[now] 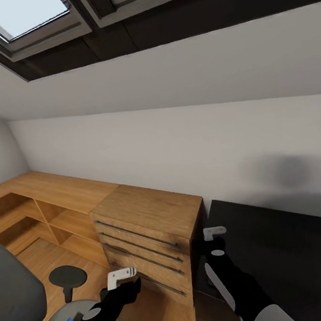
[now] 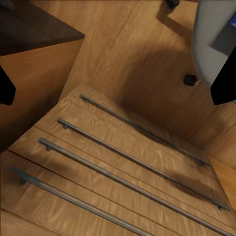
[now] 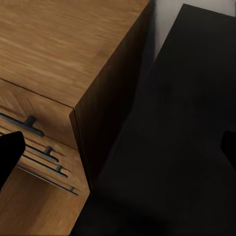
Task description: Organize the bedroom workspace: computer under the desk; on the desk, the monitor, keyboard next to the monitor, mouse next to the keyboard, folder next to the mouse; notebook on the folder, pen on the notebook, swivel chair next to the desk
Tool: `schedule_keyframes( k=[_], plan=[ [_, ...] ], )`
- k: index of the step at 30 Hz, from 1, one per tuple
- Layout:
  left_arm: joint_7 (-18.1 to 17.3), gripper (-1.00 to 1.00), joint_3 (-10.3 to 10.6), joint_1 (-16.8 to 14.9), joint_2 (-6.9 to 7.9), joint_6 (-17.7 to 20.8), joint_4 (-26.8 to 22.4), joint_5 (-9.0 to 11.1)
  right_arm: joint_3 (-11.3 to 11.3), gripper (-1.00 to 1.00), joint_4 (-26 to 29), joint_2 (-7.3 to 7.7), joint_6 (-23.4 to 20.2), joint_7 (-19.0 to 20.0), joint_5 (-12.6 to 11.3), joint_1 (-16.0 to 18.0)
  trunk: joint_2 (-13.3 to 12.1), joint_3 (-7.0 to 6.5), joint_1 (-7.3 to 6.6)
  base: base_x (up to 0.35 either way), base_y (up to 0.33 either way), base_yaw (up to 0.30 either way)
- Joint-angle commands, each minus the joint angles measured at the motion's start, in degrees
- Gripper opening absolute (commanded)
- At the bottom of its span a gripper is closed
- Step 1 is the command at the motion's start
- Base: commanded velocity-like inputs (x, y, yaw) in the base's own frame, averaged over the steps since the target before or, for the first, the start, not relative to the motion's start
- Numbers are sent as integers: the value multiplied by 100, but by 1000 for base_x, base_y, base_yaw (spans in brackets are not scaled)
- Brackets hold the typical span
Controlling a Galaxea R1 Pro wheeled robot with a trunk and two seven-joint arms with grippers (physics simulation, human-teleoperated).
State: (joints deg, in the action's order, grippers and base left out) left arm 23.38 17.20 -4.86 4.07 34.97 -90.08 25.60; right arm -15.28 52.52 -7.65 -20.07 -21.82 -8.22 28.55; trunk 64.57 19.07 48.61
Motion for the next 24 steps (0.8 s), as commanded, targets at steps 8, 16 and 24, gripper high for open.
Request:
schedule_keyframes(
  k=[8, 16, 24],
  plan=[
    [62, 100, 40, -6, 6, 10, -1, 59, -13, 100, 8, 9, 126, -57, -42, 2, 327, 151, 177, 0, 0, 0],
    [62, 100, 43, -6, 6, 10, 3, 62, 29, 100, -109, 16, 119, -70, -48, 7, 648, 295, 353, 0, 0, 0],
    [62, 100, 46, -6, 6, 17, 15, 68, 74, 100, -359, 39, 125, -68, -48, 12, 969, 439, 528, 0, 0, 0]
  ],
)
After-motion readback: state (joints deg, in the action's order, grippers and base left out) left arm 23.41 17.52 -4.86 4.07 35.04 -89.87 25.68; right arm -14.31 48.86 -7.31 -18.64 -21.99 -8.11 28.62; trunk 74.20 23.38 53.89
